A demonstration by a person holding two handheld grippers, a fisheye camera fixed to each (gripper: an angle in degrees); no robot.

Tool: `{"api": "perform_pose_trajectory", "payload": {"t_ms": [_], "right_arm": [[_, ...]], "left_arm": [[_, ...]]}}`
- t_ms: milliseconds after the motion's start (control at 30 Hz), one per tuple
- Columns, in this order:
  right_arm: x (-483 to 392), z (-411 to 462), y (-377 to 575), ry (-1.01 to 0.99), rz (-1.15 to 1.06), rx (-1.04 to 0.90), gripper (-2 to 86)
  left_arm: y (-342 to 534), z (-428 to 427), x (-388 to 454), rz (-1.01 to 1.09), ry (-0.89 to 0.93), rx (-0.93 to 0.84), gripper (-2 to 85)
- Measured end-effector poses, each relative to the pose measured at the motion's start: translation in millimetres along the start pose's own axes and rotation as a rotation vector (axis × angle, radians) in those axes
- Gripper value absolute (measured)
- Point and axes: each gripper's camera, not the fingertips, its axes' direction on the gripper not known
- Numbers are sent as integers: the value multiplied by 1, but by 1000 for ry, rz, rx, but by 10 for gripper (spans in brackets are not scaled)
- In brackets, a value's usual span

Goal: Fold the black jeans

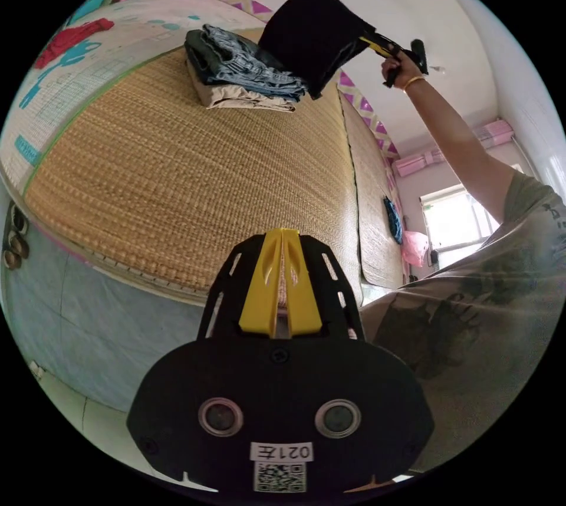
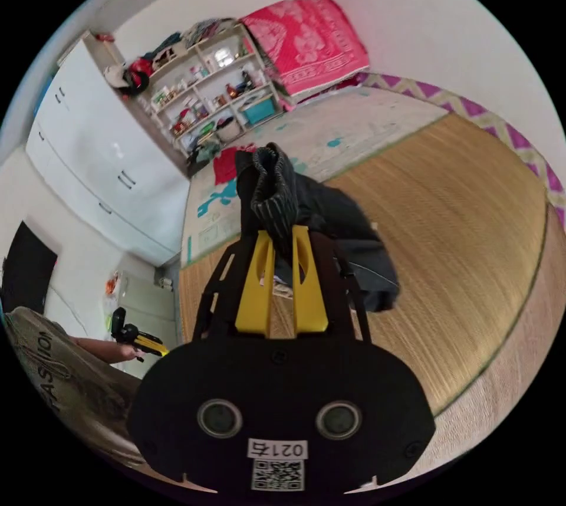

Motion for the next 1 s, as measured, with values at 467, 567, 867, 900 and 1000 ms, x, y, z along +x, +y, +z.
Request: {"api": "perform_pose_trajectory", "payload": {"t_ms": [467, 567, 867, 900, 1000], "right_arm": [[66, -123, 256, 266, 183, -201, 41], [77, -62, 342, 278, 321, -261, 41], [99, -35, 467, 159, 558, -73, 28], [100, -35, 470, 178, 529, -93, 26], [109, -46, 482, 229, 510, -103, 19]], "left_arm": [[-89, 81, 71, 200, 122, -145, -9], [-102, 100, 86, 227, 109, -197, -9], [-129, 110, 111, 306, 44, -271, -10], [-130, 112, 108, 281, 50, -272, -9], [-133, 117, 107, 232, 54, -273, -9]]}}
